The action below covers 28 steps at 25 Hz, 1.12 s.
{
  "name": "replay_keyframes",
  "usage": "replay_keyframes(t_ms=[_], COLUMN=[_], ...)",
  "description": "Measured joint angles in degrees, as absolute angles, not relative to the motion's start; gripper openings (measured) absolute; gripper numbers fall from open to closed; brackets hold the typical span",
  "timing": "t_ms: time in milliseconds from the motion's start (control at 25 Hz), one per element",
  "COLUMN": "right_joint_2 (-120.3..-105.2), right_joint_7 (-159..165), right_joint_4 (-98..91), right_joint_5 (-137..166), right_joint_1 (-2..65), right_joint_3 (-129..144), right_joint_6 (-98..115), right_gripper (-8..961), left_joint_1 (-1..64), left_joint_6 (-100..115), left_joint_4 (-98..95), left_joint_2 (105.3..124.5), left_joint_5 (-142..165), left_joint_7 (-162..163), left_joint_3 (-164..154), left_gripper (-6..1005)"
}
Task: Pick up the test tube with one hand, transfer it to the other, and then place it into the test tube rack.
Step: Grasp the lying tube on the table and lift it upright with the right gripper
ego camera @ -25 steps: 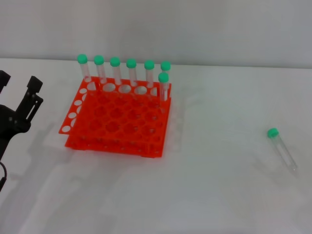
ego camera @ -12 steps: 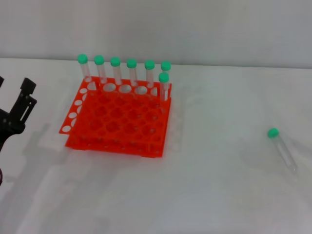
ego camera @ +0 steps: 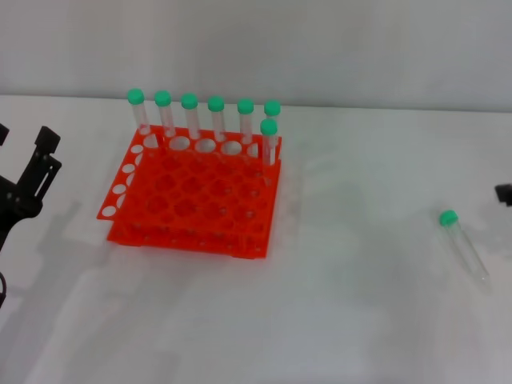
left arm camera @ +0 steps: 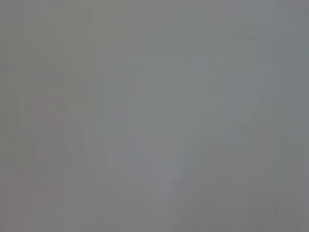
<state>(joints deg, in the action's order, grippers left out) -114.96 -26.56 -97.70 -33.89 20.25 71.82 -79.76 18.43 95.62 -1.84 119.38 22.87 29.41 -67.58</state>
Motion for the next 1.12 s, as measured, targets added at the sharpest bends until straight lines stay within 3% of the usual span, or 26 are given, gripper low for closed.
replay_keyframes(t_ms=[680,1120], right_joint_2=[-115.47,-115.76], right_joint_7=[-14.4,-14.4], right_joint_4=[-81.3,-76.9], right_joint_5=[-24.2,-24.4], right_joint_1=[32.6,33.3], right_joint_3=[84.0,85.6], right_joint_6=[-85.3,-81.4], right_gripper=[843,833], left_joint_1=[18.4,18.7], left_joint_6=[95.5,94.7], left_joint_4=[-1.4,-1.5], left_joint_2=[119.46,119.59], left_joint_5=[22.9,23.5], left_joint_7=[29.3,29.3], left_joint_3=[-67.9,-67.9], left_gripper=[786,786])
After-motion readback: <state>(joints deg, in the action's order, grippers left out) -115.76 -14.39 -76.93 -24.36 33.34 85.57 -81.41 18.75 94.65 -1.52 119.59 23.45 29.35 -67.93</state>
